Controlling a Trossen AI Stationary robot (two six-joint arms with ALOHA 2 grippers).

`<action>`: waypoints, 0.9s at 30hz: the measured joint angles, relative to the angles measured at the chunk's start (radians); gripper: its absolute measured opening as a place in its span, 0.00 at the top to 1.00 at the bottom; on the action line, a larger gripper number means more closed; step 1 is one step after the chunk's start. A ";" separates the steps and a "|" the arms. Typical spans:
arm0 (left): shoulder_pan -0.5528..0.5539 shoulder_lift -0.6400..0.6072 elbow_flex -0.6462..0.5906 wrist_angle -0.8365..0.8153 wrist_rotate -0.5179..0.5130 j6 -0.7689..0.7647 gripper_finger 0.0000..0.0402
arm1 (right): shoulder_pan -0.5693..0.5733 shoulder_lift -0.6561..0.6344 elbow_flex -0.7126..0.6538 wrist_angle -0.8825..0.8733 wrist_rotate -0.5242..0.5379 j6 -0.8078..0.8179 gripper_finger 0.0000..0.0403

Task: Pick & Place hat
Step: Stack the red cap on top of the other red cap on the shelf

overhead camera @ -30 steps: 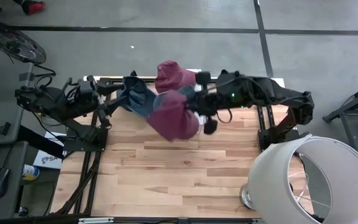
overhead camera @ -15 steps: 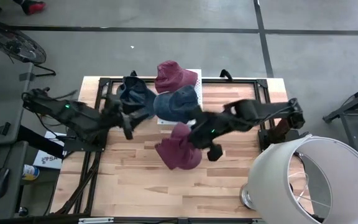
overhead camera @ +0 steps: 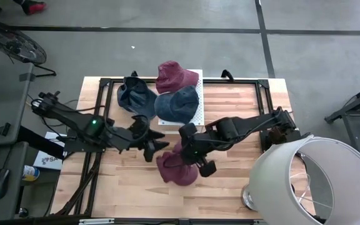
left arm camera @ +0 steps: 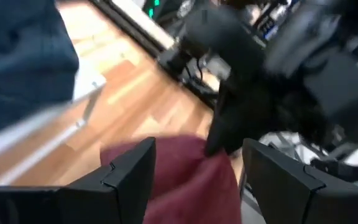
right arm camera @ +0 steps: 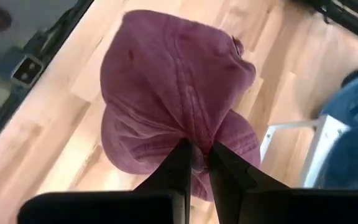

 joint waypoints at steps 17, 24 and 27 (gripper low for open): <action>0.000 0.100 0.001 0.001 0.064 0.033 0.41 | -0.054 0.014 0.000 0.068 -0.031 0.203 0.93; 0.000 0.160 0.000 0.004 0.079 0.117 0.41 | -0.058 0.030 0.000 0.077 -0.034 0.222 0.93; 0.000 0.165 0.001 0.000 0.087 0.140 0.41 | -0.058 0.030 0.000 0.082 -0.034 0.223 0.93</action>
